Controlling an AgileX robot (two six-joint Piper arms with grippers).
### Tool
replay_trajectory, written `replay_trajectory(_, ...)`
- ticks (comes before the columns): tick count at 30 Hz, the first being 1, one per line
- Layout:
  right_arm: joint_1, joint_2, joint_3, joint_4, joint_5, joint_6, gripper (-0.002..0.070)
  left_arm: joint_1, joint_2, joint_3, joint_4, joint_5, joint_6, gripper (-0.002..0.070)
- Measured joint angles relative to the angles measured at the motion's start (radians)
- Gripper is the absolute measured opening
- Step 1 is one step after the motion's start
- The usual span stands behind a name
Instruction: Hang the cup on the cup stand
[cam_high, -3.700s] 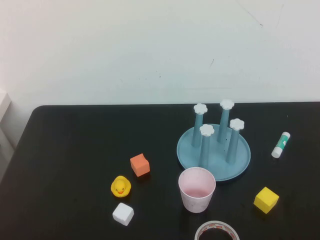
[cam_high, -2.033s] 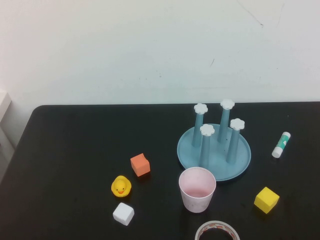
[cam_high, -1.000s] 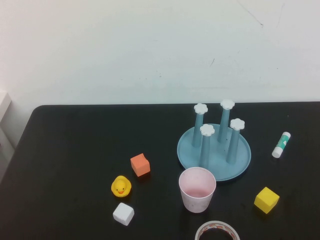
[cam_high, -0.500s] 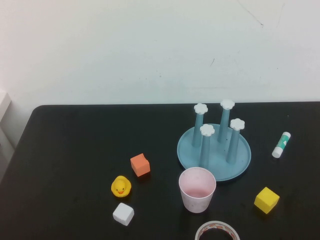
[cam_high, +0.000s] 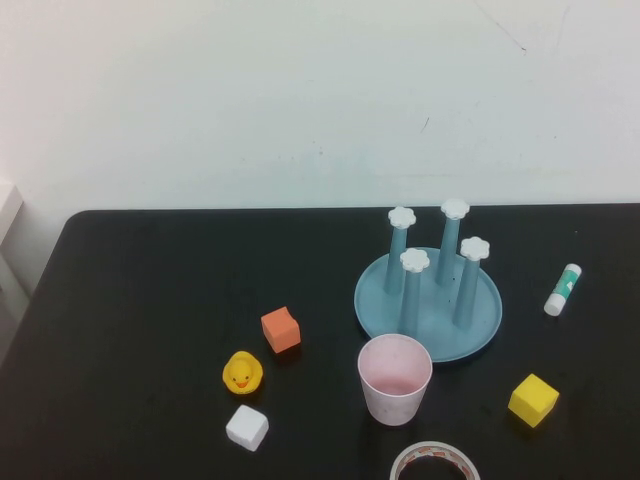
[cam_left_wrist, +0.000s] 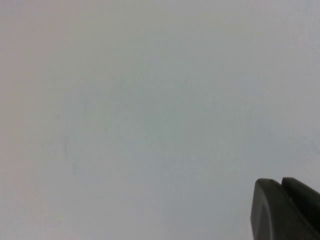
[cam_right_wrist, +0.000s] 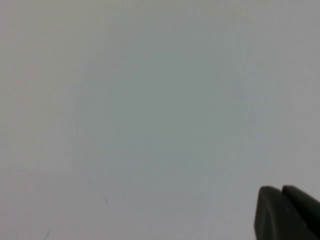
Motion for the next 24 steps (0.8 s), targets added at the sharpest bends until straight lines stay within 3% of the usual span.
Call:
replay_trajectory(5, 0.0, 0.183, -0.113, 0.017, 0.23, 0.0, -0.0001, 0.0, 0.14, -0.014, -0.028, 0.104, -0.019, -0.0001)
replay_trajectory(10, 0.0, 0.436, -0.234, 0.11, 0.524, -0.004, -0.0001, 0.0, 0.312, -0.016, -0.121, 0.316, -0.153, -0.0001)
replay_trajectory(15, 0.0, 0.698, -0.328, 0.2, 0.732, -0.062, -0.0001, 0.0, 0.471, -0.016, -0.185, 0.51, -0.187, -0.0001)
replay_trajectory(20, 0.0, 0.979, -0.374, 0.363, 0.785, -0.285, -0.0001, 0.0, 0.577, -0.016, -0.178, 0.542, -0.181, -0.0001)
replay_trajectory(24, 0.011, 1.201, -0.411, 0.618, 0.723, -0.497, 0.003, 0.0, 0.622, -0.016, -0.178, 0.53, -0.17, -0.0001)
